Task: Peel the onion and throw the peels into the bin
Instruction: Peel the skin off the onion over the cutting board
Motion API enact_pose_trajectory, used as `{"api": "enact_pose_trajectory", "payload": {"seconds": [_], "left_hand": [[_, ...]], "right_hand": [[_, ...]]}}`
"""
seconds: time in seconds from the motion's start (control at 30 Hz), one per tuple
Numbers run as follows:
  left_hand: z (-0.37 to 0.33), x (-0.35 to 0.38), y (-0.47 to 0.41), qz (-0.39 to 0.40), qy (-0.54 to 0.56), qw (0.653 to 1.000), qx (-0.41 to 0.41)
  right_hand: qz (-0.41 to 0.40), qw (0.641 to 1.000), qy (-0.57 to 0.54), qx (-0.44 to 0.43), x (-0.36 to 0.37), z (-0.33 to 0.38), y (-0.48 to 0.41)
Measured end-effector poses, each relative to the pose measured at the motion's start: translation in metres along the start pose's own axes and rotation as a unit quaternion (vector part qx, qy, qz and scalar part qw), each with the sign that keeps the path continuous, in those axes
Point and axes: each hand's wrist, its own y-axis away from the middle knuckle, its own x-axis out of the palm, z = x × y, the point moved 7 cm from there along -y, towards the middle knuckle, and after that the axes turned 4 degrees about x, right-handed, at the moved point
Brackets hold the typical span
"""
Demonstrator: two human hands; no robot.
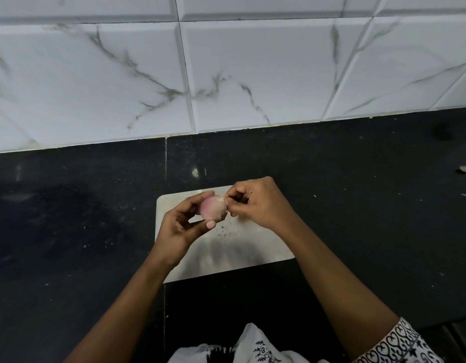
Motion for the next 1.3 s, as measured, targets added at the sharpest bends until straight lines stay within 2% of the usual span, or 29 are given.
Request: {"api": "enact_pose_trajectory", "payload": {"seconds": [0.27, 0.67, 0.77, 0.87, 0.97, 1.07, 1.3], "left_hand": [[0.012, 0.003, 0.001, 0.032, 0.078, 0.995, -0.059], [0.018, -0.003, -0.001, 0.028, 0.102, 0.99, -0.091], [0.014, 0.0, -0.002, 0.019, 0.092, 0.992, -0.08], [0.01, 0.007, -0.004, -0.009, 0.063, 0.996, -0.067], [0.011, 0.009, -0.006, -0.043, 0.069, 0.995, -0.053], [0.016, 0.001, -0.006, -0.07, 0.107, 0.99, -0.053], [0.024, -0.004, -0.005, -0.054, 0.211, 0.974, -0.065]], "right_hand": [[0.125, 0.987, -0.067, 0.07, 0.003, -0.014, -0.006], [0.049, 0.998, 0.001, -0.051, 0.007, -0.006, -0.003], [0.001, 0.995, 0.039, -0.097, 0.006, 0.0, -0.002], [-0.046, 0.992, 0.052, -0.109, 0.007, 0.001, -0.001], [-0.066, 0.994, 0.015, -0.088, 0.011, -0.002, -0.002], [-0.078, 0.994, -0.067, -0.033, 0.015, -0.011, -0.002], [-0.052, 0.965, -0.239, 0.098, 0.032, -0.03, -0.001]]}}
